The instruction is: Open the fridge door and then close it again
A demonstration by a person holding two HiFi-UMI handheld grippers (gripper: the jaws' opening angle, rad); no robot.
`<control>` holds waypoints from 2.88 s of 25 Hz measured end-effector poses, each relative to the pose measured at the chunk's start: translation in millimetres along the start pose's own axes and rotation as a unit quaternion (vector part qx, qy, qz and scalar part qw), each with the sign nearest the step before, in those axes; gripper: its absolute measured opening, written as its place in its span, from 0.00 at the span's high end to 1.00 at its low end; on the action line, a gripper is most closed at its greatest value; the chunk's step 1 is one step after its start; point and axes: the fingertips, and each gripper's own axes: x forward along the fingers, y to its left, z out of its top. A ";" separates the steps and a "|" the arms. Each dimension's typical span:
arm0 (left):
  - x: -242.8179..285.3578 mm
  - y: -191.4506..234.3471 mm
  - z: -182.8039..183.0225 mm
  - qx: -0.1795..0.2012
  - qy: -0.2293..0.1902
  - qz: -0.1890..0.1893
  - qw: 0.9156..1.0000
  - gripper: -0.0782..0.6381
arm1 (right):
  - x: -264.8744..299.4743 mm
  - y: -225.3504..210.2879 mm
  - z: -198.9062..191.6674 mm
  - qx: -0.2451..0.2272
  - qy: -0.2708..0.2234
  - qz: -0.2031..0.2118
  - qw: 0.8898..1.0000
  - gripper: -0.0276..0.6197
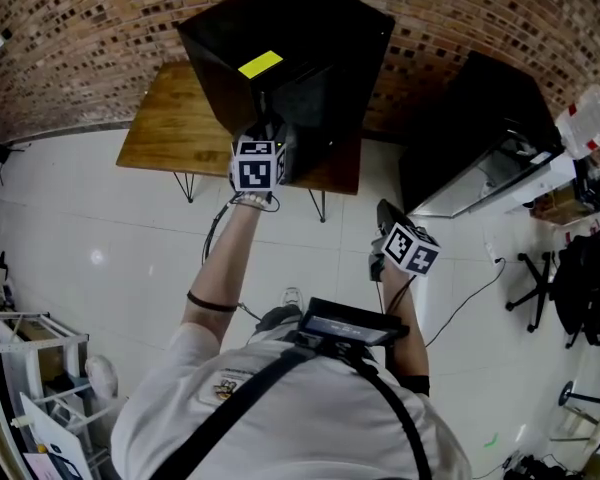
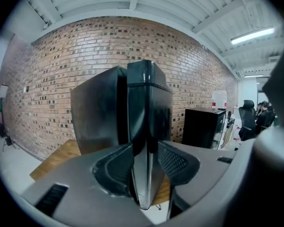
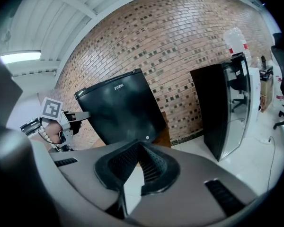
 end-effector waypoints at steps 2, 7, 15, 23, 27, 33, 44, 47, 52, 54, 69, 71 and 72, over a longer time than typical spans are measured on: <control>-12.4 -29.6 -2.9 0.016 -0.012 -0.019 1.000 0.68 | -5.5 -7.2 0.6 0.004 -0.002 -0.003 1.000 0.95; -28.1 -100.8 -10.4 0.022 -0.012 -0.068 0.997 0.69 | -25.4 -12.4 2.2 0.002 -0.013 -0.006 1.000 0.95; -42.6 -193.8 -17.6 0.026 -0.003 -0.147 0.989 0.72 | -82.2 -54.1 -4.6 0.024 -0.032 -0.031 0.999 0.95; -31.9 -297.1 -15.1 0.036 0.001 -0.223 0.974 0.77 | -146.4 -110.5 4.2 0.047 -0.066 -0.080 0.994 0.95; -18.8 -345.5 -8.3 0.049 0.010 -0.259 0.964 0.79 | -182.4 -142.0 9.1 0.067 -0.092 -0.116 0.987 0.95; 11.4 -405.4 3.7 0.070 0.011 -0.294 0.953 0.81 | -224.6 -182.7 8.2 0.097 -0.122 -0.176 0.972 0.95; 53.7 -466.2 21.3 0.078 0.008 -0.313 0.946 0.82 | -265.6 -223.2 15.5 0.128 -0.156 -0.239 0.950 0.95; 61.6 -470.6 23.4 0.091 0.005 -0.305 0.948 0.89 | -268.1 -225.9 16.7 0.132 -0.161 -0.243 0.947 0.95; 60.6 -476.3 22.2 0.101 0.004 -0.310 0.945 0.89 | -261.9 -223.2 18.6 0.132 -0.161 -0.237 0.949 0.95; 56.0 -474.9 20.5 0.099 0.011 -0.318 0.943 0.89 | -255.7 -218.8 19.6 0.129 -0.158 -0.229 0.952 0.95; -21.7 -325.4 -19.2 0.024 -0.002 -0.233 0.972 0.89 | -166.7 -137.7 27.6 0.045 -0.088 -0.094 0.991 0.95; -35.6 -295.0 -29.9 0.007 0.000 -0.201 0.980 0.89 | -156.3 -123.5 27.2 0.029 -0.078 -0.072 0.994 0.95; -43.8 -279.3 -34.0 -0.001 0.000 -0.183 0.983 0.89 | -151.9 -115.9 26.6 0.021 -0.073 -0.062 0.995 0.95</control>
